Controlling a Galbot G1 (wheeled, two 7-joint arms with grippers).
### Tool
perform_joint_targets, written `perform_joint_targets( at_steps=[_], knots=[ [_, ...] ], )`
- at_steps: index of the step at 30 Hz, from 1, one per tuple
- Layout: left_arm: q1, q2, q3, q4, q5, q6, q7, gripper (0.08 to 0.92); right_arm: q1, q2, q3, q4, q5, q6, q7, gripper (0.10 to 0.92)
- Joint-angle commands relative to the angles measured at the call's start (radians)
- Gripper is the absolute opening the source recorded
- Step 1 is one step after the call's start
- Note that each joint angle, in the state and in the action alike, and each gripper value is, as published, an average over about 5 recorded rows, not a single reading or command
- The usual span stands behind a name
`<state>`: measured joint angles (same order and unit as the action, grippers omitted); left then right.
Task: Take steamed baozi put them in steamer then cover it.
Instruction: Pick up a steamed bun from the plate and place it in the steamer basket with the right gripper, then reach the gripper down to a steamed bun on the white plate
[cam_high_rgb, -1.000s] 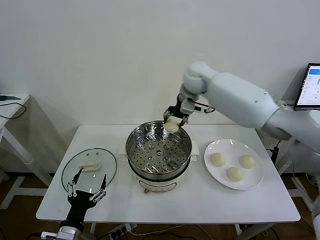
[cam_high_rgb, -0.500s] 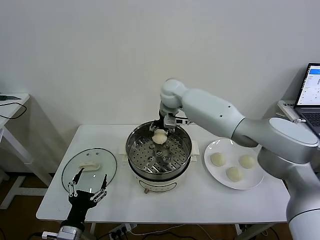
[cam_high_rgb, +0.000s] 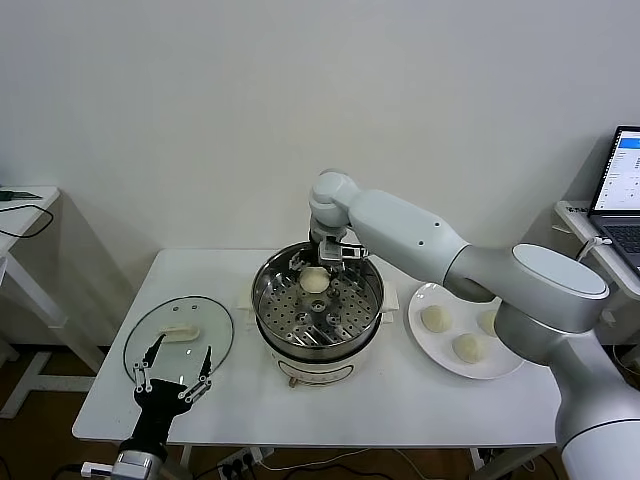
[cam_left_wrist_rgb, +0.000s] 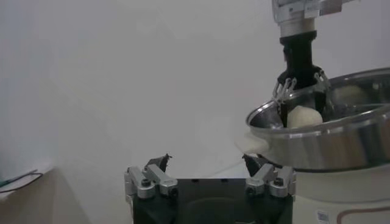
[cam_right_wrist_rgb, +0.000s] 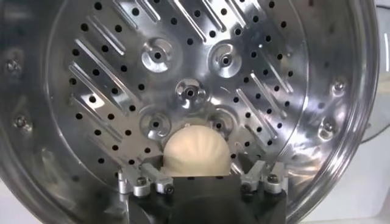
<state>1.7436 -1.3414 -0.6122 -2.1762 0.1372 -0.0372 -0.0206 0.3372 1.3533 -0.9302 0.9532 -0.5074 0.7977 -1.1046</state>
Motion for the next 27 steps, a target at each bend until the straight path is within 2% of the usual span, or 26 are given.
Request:
perform_joint_targets(
  at_steps=[1, 6, 9, 13, 18, 27],
  knots=[
    [-0.002, 0.000, 0.001, -0.001, 0.000, 0.002, -0.001, 0.823, 0.151, -0.221, -0.043, 0.135, 0.394, -0.214, -0.083, 0.822],
    [-0.004, 0.003, 0.002, 0.003, 0.002, 0.002, 0.000, 0.823, 0.281, -0.401, -0.177, 0.116, 0.749, -0.559, -0.118, 0.823],
    [-0.002, 0.004, 0.004, 0.003, 0.003, 0.000, 0.000, 0.823, 0.292, -0.474, -0.239, 0.085, 0.844, -0.712, -0.133, 0.823],
    [-0.001, 0.005, 0.011, 0.004, 0.006, -0.002, 0.000, 0.823, 0.233, -0.541, -0.325, 0.061, 0.928, -0.835, -0.121, 0.823],
    [0.002, 0.004, 0.020, 0.002, 0.008, -0.003, -0.001, 0.823, 0.102, -0.558, -0.351, 0.039, 0.937, -0.899, -0.080, 0.823],
    [0.015, 0.007, 0.018, -0.001, 0.015, -0.006, -0.004, 0.823, -0.074, -0.478, -0.247, -0.090, 0.821, -0.901, -0.046, 0.823]
  ],
)
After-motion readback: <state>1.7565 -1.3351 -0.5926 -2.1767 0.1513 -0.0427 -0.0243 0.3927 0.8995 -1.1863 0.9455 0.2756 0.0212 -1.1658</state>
